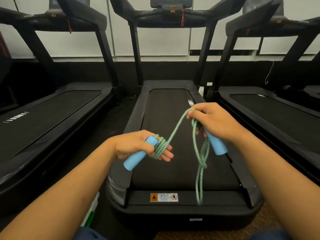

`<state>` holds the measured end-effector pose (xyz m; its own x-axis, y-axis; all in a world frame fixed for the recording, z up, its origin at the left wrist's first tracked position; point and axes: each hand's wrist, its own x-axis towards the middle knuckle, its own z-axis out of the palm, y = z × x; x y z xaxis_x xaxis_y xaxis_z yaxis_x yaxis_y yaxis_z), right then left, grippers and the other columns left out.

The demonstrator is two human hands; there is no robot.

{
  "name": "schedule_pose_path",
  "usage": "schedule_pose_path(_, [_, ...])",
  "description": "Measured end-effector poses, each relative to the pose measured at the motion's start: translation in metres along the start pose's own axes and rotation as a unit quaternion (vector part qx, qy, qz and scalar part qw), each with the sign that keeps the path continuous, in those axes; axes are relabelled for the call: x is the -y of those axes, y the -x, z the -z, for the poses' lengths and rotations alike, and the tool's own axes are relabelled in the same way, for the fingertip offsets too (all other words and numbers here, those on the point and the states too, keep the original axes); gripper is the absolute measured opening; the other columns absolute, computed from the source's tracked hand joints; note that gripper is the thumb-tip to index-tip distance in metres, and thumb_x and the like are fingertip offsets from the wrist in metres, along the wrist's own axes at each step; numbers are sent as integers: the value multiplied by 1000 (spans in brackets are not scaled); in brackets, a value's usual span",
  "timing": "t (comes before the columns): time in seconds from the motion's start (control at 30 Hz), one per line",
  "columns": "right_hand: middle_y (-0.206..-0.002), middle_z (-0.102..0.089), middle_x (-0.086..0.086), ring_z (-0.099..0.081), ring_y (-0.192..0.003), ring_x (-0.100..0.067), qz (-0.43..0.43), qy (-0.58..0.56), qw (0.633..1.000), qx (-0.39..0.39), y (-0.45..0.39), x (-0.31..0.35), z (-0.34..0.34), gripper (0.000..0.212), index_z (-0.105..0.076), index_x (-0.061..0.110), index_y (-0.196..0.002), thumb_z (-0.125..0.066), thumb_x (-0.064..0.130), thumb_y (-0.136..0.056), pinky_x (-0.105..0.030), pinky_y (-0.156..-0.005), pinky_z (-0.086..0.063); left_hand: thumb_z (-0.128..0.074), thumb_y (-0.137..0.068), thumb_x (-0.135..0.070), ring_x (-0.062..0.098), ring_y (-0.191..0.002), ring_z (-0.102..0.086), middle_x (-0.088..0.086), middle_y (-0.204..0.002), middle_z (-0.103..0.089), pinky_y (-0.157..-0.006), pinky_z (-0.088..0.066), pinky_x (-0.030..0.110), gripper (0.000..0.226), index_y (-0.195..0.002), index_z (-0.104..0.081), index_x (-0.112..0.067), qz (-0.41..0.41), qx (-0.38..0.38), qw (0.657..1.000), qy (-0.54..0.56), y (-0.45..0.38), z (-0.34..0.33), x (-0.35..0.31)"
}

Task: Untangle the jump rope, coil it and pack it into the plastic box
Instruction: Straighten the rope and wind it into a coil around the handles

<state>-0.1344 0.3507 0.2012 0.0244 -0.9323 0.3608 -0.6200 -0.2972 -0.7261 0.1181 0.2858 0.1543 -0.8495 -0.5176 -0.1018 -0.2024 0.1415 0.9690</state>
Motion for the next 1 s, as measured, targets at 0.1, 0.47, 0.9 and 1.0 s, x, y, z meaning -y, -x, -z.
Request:
schedule_pose_path(0.1, [-62, -59, 1, -67, -52, -19, -45, -48, 998, -21, -9, -26, -7, 24, -68, 13, -82, -59, 26, -100, -27, -42, -43, -43, -76, 16, 46, -121, -62, 32, -128, -64, -108, -47, 49, 56, -131, -55, 13, -44, 59, 997, 38, 4, -7, -11])
schedule_pose_path(0.47, [-69, -67, -1, -60, -41, -7, -51, -56, 977, 198, 15, -34, -80, 26, -62, 4, -98, -49, 24, -106, -25, -41, -47, -53, -74, 4, 41, -139, -48, 27, -146, -53, -119, -32, 49, 65, -138, -56, 3, -180, -19, 952, 246, -16, -13, -15])
schedule_pose_path(0.9, [-91, -75, -22, -69, -63, -28, -30, 67, 892, 446, 47, 17, -75, 18, -63, 5, -100, -52, 17, -92, -27, -58, -54, -49, -68, 6, 26, -127, -62, 17, -137, -64, -109, -48, 34, 67, -134, -54, 2, -158, -245, 939, 184, -29, 24, 5])
schedule_pose_path(1.0, [-77, -74, -9, -68, -58, -15, 72, 157, 915, 365, 52, 50, -56, 18, -65, 6, -95, -51, 19, -94, -27, -63, -56, -48, -65, 6, 23, -124, -64, 13, -134, -66, -105, -51, 30, 66, -130, -57, -1, -103, -202, 967, 114, -29, 16, 11])
